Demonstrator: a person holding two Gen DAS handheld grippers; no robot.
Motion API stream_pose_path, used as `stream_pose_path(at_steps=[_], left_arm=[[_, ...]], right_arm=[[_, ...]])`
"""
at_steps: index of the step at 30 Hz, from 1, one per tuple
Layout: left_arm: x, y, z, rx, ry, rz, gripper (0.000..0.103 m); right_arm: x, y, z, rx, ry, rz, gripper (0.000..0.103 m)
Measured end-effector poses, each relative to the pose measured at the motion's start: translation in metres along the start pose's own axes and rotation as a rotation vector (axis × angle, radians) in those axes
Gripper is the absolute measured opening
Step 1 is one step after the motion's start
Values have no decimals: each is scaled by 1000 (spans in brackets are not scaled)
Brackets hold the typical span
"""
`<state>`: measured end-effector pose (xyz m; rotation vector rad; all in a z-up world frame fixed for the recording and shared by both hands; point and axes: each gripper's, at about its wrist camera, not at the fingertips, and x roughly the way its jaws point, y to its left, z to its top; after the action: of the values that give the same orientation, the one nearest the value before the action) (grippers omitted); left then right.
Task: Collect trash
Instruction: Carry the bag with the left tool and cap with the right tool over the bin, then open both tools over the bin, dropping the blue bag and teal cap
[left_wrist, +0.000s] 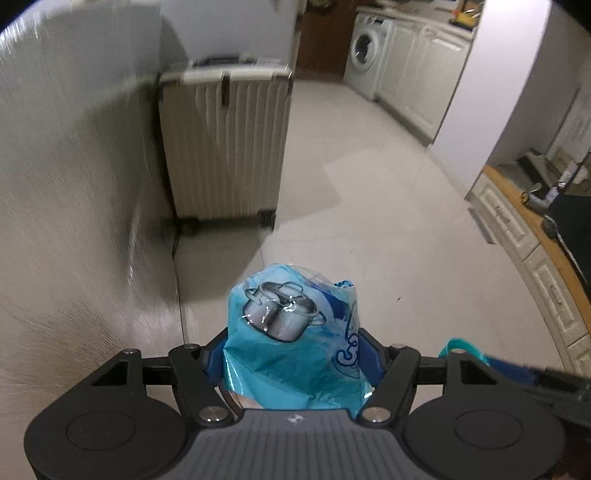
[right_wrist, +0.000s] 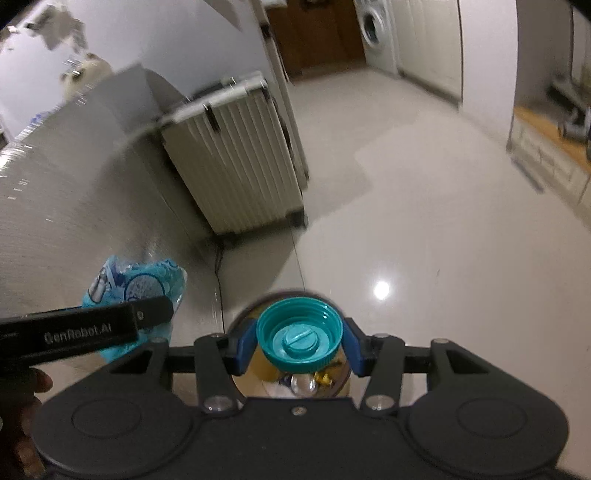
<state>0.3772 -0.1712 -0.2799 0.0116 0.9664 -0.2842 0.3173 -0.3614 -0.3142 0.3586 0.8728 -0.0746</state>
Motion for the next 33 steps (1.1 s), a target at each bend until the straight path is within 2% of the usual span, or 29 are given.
stream_pose_path(at_steps=[7,11,16,20,21,23,26,30,33], left_arm=[[85,20,-8,-53,127,22,68],[121,31,-14,-80,168,16,69],[159,50,-18,-120,196,28,69],[182,55,-14,-119,207,-10,70],[186,56,-14,-120,205,-15,71],[195,57,-16,-118,220,-14,85],[204,58,-21,-103,266,6,88],[211,65,-26,-73,308,70,91],[210,71,-26,-95,304,60,97]], right_arm=[[81,-23,-17,120,110,-3,50],[120,-36,-22,202,171,-2,50],[150,-32,-14,157,197,-7,50],[163,-27,-12,109,227,10,50],[166,-25,-12,94,231,13,50],[172,-25,-13,84,244,11,50],[179,-27,-16,92,266,10,50],[189,-26,-17,93,284,7,50],[196,-22,-16,82,291,15,50]])
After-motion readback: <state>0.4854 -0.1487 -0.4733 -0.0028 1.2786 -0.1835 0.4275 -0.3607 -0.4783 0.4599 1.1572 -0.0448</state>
